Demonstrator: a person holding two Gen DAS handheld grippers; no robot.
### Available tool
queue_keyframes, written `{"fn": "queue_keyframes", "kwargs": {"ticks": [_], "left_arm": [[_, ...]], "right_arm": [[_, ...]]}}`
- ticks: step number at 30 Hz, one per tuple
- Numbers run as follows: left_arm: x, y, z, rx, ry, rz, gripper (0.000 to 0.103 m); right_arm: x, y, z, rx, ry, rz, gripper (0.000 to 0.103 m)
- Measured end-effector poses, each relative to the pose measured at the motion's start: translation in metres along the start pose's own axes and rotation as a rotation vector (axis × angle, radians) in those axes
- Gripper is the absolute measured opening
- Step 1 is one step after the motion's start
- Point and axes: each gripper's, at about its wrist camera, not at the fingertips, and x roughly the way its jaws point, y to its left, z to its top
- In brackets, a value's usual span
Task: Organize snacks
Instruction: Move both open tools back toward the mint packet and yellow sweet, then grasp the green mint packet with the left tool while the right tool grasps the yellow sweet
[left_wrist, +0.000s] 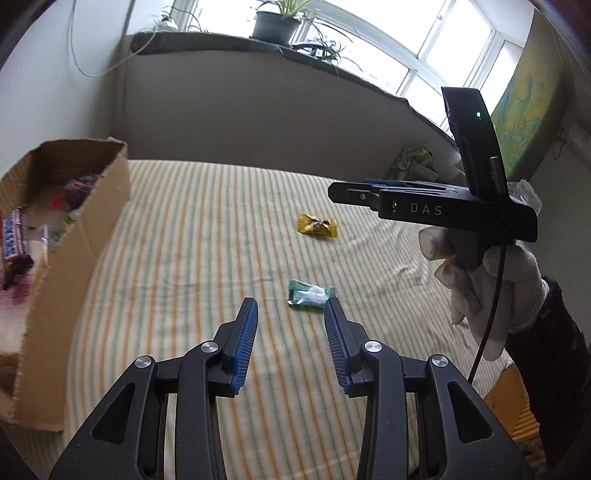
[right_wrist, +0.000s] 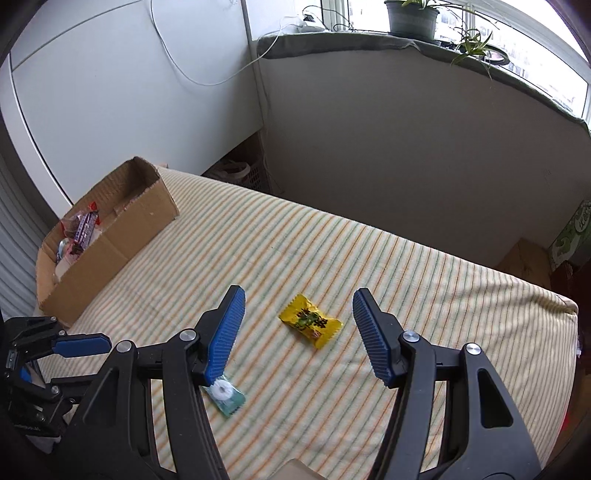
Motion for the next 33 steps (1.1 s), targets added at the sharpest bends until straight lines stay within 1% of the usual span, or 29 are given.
{"fn": "queue_keyframes", "kwargs": {"ticks": [2, 5, 8, 9, 11, 14, 17, 21, 22, 24, 26, 27, 29, 30, 32, 33], "left_arm": [[0.015, -0.005, -0.002, -0.012, 0.039, -0.028, 0.036], [0.038, -0.011, -0.004, -0.029, 0.087, -0.045, 0.036], [0.058, -0.014, -0.007, -0.040, 0.118, -0.039, 0.036], [0.061, -0.015, -0.006, -0.040, 0.113, -0.034, 0.036], [0.065, -0.018, -0.001, -0.033, 0.104, -0.017, 0.036], [0.073, -0.025, 0.008, -0.007, 0.093, 0.023, 0.036], [0.081, -0.035, 0.012, 0.052, 0.078, 0.073, 0.036], [0.088, -0.052, 0.009, 0.121, 0.063, 0.146, 0.036], [0.089, -0.056, 0.008, 0.137, 0.062, 0.161, 0.036], [0.095, -0.065, 0.007, 0.159, 0.059, 0.182, 0.036], [0.098, -0.070, 0.006, 0.174, 0.057, 0.194, 0.035], [0.100, -0.072, 0.005, 0.177, 0.057, 0.196, 0.034], [0.101, -0.074, 0.005, 0.184, 0.054, 0.209, 0.029], [0.102, -0.075, 0.005, 0.186, 0.054, 0.211, 0.026], [0.098, -0.068, 0.007, 0.191, 0.055, 0.210, 0.022], [0.101, -0.068, 0.007, 0.196, 0.057, 0.209, 0.021]], "right_arm": [[0.006, -0.007, -0.004, -0.012, 0.016, 0.010, 0.063], [0.015, -0.011, -0.007, -0.041, 0.035, 0.028, 0.063], [0.022, -0.008, -0.010, -0.096, 0.050, 0.042, 0.063], [0.026, -0.006, -0.010, -0.110, 0.054, 0.045, 0.063], [0.031, -0.005, -0.011, -0.134, 0.062, 0.061, 0.063], [0.039, -0.005, -0.012, -0.160, 0.069, 0.052, 0.063], [0.044, -0.006, -0.012, -0.162, 0.074, 0.068, 0.063], [0.050, -0.002, -0.015, -0.185, 0.081, 0.072, 0.062], [0.052, -0.002, -0.015, -0.184, 0.083, 0.071, 0.056], [0.059, -0.001, -0.014, -0.187, 0.097, 0.064, 0.047], [0.060, -0.001, -0.015, -0.193, 0.094, 0.062, 0.046], [0.060, 0.000, -0.014, -0.194, 0.093, 0.061, 0.046], [0.061, 0.001, -0.014, -0.202, 0.095, 0.045, 0.042], [0.061, 0.001, -0.015, -0.206, 0.095, 0.029, 0.035], [0.060, 0.002, -0.016, -0.205, 0.099, 0.025, 0.029], [0.059, 0.002, -0.017, -0.206, 0.101, 0.022, 0.023]]}}
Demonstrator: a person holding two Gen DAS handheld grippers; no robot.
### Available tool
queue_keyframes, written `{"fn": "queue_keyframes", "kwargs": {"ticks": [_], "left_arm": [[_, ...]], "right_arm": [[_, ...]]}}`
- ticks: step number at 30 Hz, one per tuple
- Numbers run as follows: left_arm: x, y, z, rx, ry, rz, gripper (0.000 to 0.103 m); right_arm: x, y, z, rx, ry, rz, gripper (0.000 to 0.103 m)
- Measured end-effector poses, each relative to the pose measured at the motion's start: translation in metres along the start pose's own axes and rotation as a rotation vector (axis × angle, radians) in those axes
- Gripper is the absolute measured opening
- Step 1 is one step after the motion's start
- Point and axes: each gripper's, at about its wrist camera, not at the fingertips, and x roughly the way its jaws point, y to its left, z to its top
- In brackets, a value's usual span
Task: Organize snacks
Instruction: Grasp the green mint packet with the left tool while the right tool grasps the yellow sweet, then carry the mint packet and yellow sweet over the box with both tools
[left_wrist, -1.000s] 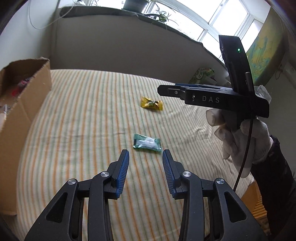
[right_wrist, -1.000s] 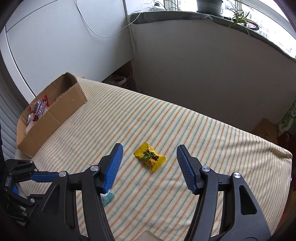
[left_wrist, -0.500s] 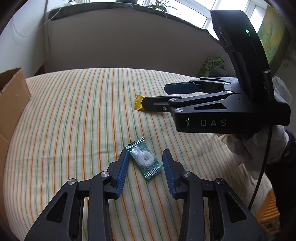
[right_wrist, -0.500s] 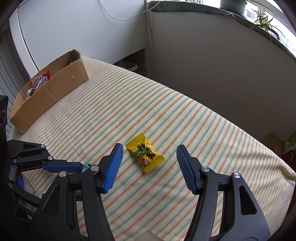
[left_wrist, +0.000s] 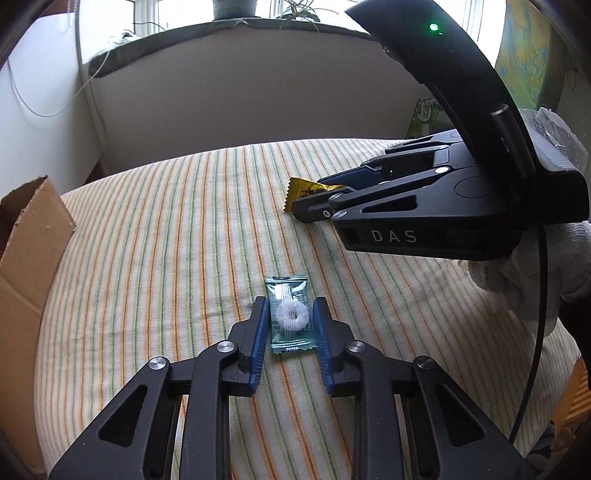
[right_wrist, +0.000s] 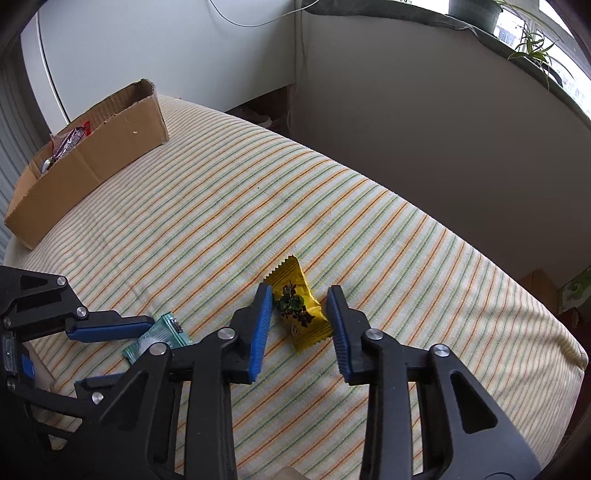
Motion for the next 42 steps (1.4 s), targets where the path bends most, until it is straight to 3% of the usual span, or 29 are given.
{"fn": "queue_keyframes", "kwargs": {"ticks": [6, 18, 25, 33, 42], "left_arm": [[-0.006, 0.014, -0.004, -0.007, 0.001, -0.028, 0.020], [-0.038, 0.033, -0.011, -0.038, -0.037, -0.061, 0.020], [-0.071, 0.052, -0.018, -0.055, -0.087, -0.059, 0.020], [-0.109, 0.083, -0.027, -0.111, -0.156, -0.026, 0.020], [-0.153, 0.158, -0.044, -0.219, -0.227, 0.078, 0.020]], "right_arm": [[-0.006, 0.000, -0.008, 0.028, -0.003, -0.015, 0.012], [-0.046, 0.005, -0.019, 0.108, -0.080, 0.014, 0.011], [-0.070, 0.028, -0.012, 0.104, -0.112, 0.012, 0.011], [-0.090, 0.072, 0.017, 0.084, -0.157, 0.041, 0.011], [-0.073, 0.143, 0.074, 0.025, -0.187, 0.122, 0.011]]}}
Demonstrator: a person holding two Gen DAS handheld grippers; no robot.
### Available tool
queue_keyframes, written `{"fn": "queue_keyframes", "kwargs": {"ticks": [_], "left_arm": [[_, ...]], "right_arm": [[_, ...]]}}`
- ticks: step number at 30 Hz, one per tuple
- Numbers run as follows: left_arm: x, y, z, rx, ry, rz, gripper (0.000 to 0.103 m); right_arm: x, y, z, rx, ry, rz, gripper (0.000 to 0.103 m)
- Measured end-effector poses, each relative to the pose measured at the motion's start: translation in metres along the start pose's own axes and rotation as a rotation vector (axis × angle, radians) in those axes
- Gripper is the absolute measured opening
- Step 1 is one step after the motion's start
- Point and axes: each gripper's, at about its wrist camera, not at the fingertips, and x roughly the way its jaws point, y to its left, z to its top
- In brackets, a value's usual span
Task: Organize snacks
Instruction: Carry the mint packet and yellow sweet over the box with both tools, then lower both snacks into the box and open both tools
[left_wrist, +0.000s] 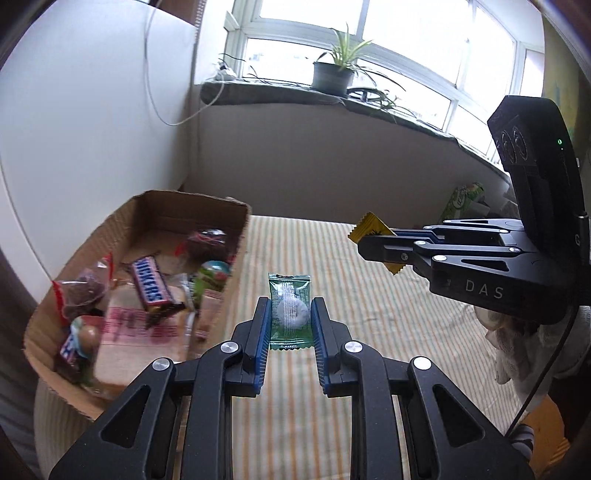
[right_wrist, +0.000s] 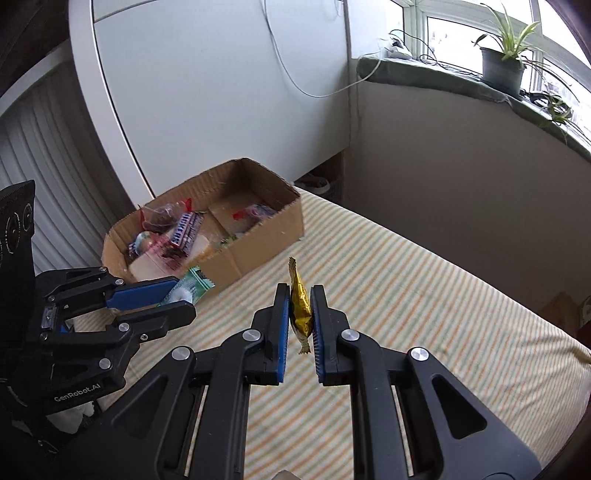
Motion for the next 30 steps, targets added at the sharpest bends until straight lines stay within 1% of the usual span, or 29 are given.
{"fn": "queue_keyframes", "kwargs": {"ticks": [5, 9, 11, 15, 20, 21, 22, 24, 30], "left_arm": [[-0.013, 0.043, 0.005, -0.044, -0.021, 0.076, 0.020], [-0.016, 0.065, 0.004, -0.069, -0.021, 0.120, 0.020], [-0.016, 0.074, 0.004, -0.077, -0.021, 0.141, 0.020], [-0.014, 0.084, 0.005, -0.088, -0.022, 0.158, 0.020], [-0.016, 0.092, 0.010, -0.096, -0.031, 0.185, 0.021], [-0.017, 0.093, 0.010, -0.097, -0.030, 0.186, 0.022], [-0.017, 0.093, 0.010, -0.100, -0.033, 0.194, 0.023], [-0.018, 0.095, 0.009, -0.108, -0.036, 0.198, 0.034], [-0.020, 0.094, 0.005, -0.112, -0.031, 0.194, 0.035]], "right_arm": [[0.026, 0.037, 0.023, -0.046, 0.005, 0.039, 0.011], [0.045, 0.061, 0.037, -0.058, 0.013, 0.075, 0.011], [0.054, 0.069, 0.042, -0.066, 0.020, 0.077, 0.011], [0.065, 0.076, 0.050, -0.049, 0.022, 0.103, 0.011], [0.071, 0.077, 0.059, -0.037, 0.015, 0.096, 0.013], [0.072, 0.077, 0.060, -0.035, 0.015, 0.091, 0.022], [0.071, 0.078, 0.060, -0.033, 0.009, 0.080, 0.040], [0.067, 0.076, 0.060, -0.025, -0.017, 0.068, 0.061], [0.057, 0.075, 0.056, -0.015, -0.025, 0.050, 0.062]]}}
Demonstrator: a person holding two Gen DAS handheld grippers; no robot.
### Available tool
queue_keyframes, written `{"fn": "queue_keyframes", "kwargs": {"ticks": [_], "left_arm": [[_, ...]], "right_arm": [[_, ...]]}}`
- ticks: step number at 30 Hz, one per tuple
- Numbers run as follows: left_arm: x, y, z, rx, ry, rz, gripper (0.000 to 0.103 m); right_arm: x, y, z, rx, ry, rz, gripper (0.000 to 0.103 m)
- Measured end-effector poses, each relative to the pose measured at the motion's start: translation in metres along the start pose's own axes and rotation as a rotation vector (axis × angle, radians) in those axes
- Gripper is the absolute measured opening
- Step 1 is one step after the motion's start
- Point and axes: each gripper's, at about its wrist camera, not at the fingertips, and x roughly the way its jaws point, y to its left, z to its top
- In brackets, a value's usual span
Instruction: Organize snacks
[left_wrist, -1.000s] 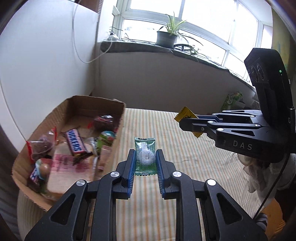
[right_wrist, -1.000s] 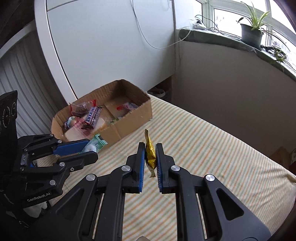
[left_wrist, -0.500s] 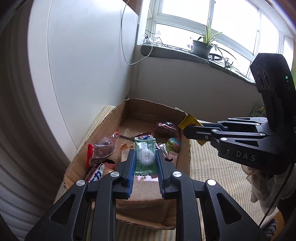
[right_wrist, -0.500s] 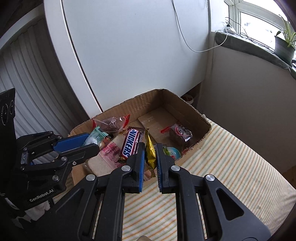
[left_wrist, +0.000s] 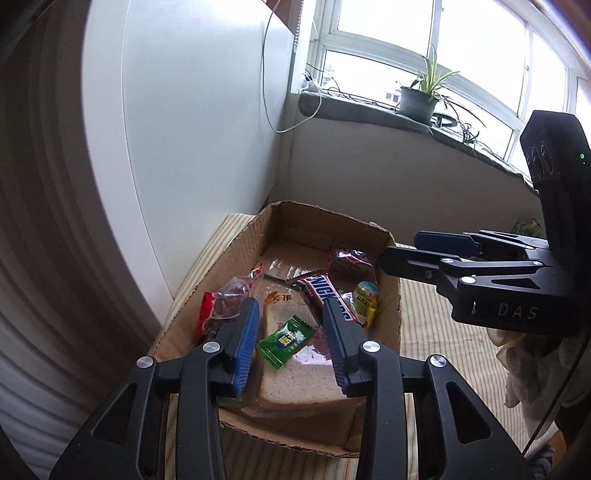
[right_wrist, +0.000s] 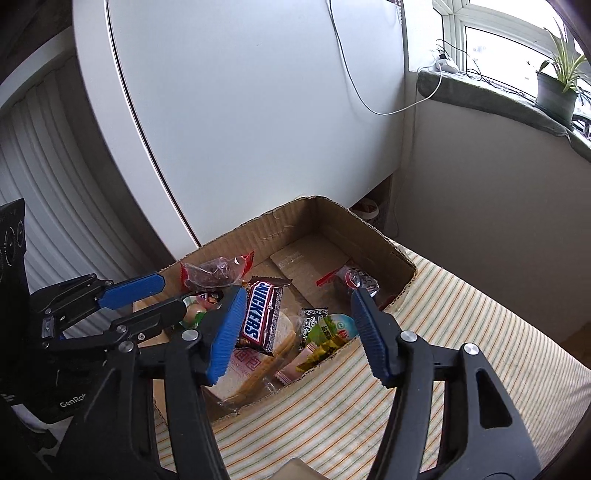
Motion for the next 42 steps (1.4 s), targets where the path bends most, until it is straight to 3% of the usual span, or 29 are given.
{"fn": "queue_keyframes", "kwargs": {"ticks": [1, 3, 9, 12, 17, 19, 21, 27, 42], "left_arm": [[-0.001, -0.001, -0.001, 0.001, -0.002, 0.002, 0.037], [-0.005, -0.001, -0.001, -0.004, -0.010, 0.004, 0.052], [-0.028, -0.004, -0.008, -0.016, -0.044, 0.014, 0.055], [-0.040, -0.005, -0.012, -0.019, -0.058, 0.022, 0.061], [-0.062, -0.009, -0.024, -0.012, -0.085, 0.037, 0.065], [-0.070, -0.011, -0.029, -0.007, -0.091, 0.052, 0.068], [-0.077, -0.011, -0.034, -0.013, -0.098, 0.066, 0.073], [-0.088, -0.010, -0.040, -0.037, -0.101, 0.095, 0.073], [-0.090, -0.013, -0.050, -0.061, -0.054, 0.092, 0.073]], "right_arm": [[-0.003, 0.001, -0.001, -0.002, -0.002, -0.001, 0.062], [-0.010, 0.003, -0.004, -0.005, -0.008, -0.006, 0.062], [-0.040, 0.015, -0.018, -0.018, -0.041, -0.033, 0.064], [-0.058, 0.024, -0.029, -0.015, -0.072, -0.048, 0.075], [-0.083, 0.039, -0.052, -0.010, -0.104, -0.090, 0.079], [-0.090, 0.043, -0.062, -0.004, -0.113, -0.116, 0.088], [-0.096, 0.045, -0.069, 0.012, -0.121, -0.128, 0.089], [-0.103, 0.047, -0.090, 0.045, -0.119, -0.194, 0.089], [-0.111, 0.046, -0.105, 0.064, -0.122, -0.213, 0.089]]}}
